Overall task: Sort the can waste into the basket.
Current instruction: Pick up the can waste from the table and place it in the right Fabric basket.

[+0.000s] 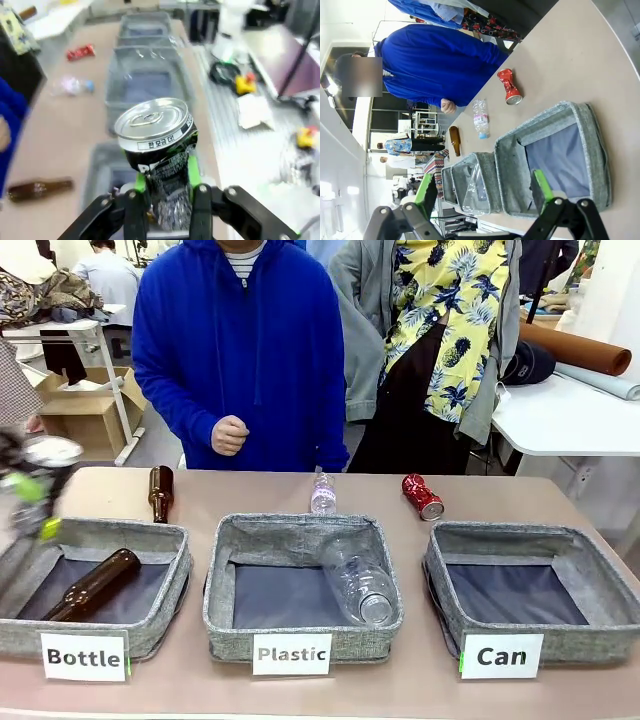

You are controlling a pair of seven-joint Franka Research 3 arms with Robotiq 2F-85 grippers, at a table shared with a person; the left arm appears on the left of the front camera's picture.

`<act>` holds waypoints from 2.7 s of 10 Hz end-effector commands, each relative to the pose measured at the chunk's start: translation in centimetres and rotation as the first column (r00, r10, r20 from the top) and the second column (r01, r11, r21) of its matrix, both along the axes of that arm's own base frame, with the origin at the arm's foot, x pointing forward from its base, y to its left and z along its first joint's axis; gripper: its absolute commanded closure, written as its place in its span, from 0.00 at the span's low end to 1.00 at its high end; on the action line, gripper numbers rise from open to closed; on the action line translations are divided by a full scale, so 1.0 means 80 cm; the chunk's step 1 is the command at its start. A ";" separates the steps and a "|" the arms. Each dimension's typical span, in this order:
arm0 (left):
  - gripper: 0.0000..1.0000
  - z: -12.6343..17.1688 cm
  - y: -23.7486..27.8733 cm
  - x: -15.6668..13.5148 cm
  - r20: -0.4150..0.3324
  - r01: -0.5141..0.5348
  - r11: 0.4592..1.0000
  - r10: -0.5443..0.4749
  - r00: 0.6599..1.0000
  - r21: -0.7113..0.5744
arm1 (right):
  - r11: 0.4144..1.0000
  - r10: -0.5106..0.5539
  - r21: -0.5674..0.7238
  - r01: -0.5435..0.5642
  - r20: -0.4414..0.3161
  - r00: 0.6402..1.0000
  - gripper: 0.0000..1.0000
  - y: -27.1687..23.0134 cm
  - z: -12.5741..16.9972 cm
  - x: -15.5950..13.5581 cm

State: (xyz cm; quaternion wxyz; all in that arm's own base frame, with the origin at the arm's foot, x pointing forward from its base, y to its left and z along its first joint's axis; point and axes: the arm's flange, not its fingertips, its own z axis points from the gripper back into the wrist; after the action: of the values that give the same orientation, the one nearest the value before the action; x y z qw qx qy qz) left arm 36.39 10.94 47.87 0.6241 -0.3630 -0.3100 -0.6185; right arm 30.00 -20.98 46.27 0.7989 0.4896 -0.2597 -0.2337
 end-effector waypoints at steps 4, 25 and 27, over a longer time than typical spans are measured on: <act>1.00 0.000 0.000 0.000 0.000 0.000 1.000 0.000 1.000 0.000 | 1.000 0.002 0.003 -0.002 0.041 0.999 0.00 -0.001 -0.002 0.003; 0.64 0.082 0.383 -0.097 0.194 -0.445 0.864 0.490 0.850 -0.234 | 1.000 0.002 0.003 -0.002 0.041 0.999 0.00 -0.001 -0.002 0.003; 0.64 0.091 0.336 -0.075 0.243 -0.339 0.911 0.392 0.887 -0.233 | 1.000 0.002 0.003 -0.002 0.041 0.999 0.00 -0.001 -0.002 0.003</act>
State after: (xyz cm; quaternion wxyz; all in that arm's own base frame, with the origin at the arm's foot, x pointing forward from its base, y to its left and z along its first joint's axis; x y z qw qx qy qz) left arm 30.48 40.14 55.20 0.6652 -0.2572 -0.5135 -0.4772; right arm 30.03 -20.97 46.24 0.7994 0.4891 -0.2591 -0.2336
